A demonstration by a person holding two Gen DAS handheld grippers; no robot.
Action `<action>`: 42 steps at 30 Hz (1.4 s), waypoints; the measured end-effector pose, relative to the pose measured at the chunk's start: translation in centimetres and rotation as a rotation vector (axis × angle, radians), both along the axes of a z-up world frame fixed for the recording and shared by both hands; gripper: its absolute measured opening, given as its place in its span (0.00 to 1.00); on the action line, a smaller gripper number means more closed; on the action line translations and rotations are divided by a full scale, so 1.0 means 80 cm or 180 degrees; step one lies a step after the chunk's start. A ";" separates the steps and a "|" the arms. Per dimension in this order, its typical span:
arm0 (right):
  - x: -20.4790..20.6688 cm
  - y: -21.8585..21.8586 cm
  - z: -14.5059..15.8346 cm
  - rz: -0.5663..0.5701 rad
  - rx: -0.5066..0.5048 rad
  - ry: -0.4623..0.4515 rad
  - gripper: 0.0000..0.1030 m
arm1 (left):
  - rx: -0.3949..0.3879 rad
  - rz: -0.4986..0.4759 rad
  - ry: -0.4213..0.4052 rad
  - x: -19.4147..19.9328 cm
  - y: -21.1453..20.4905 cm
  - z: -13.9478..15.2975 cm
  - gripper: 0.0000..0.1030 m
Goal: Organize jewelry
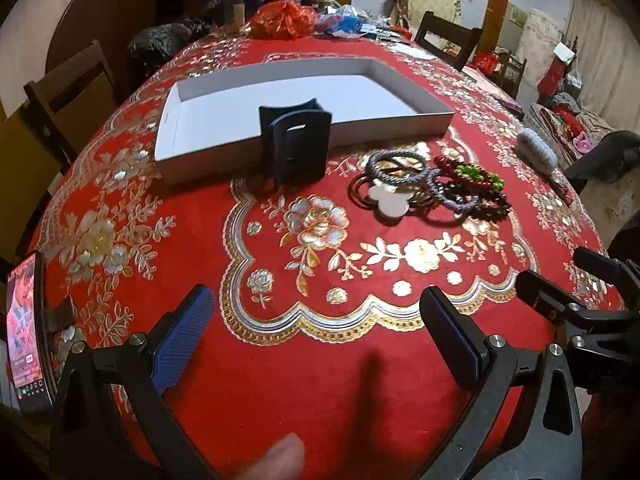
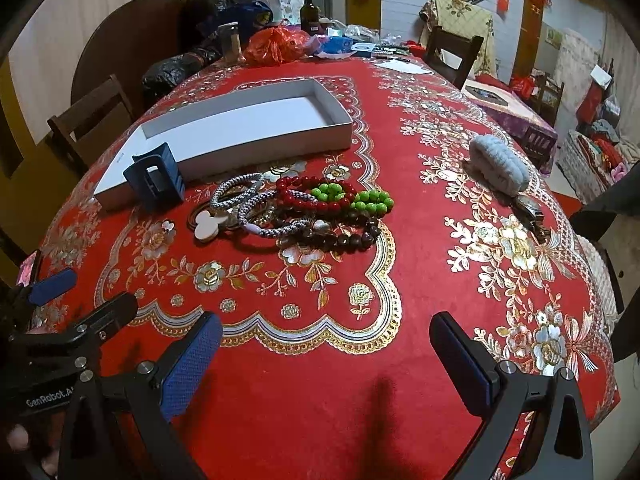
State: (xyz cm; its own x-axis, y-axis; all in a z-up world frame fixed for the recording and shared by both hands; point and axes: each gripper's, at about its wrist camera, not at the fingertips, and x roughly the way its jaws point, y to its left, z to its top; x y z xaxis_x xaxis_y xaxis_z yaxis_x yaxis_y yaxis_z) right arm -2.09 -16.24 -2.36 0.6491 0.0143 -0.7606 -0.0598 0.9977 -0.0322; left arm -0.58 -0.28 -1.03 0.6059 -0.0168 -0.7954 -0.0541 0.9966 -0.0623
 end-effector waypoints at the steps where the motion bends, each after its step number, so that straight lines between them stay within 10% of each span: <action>1: 0.001 -0.001 0.000 -0.0006 0.0005 0.0001 1.00 | 0.0010 0.0017 0.0005 0.000 0.001 -0.001 1.00; 42: 0.002 -0.001 -0.006 -0.0017 0.0021 0.0027 1.00 | 0.0105 0.0119 -0.0091 -0.002 0.005 -0.003 1.00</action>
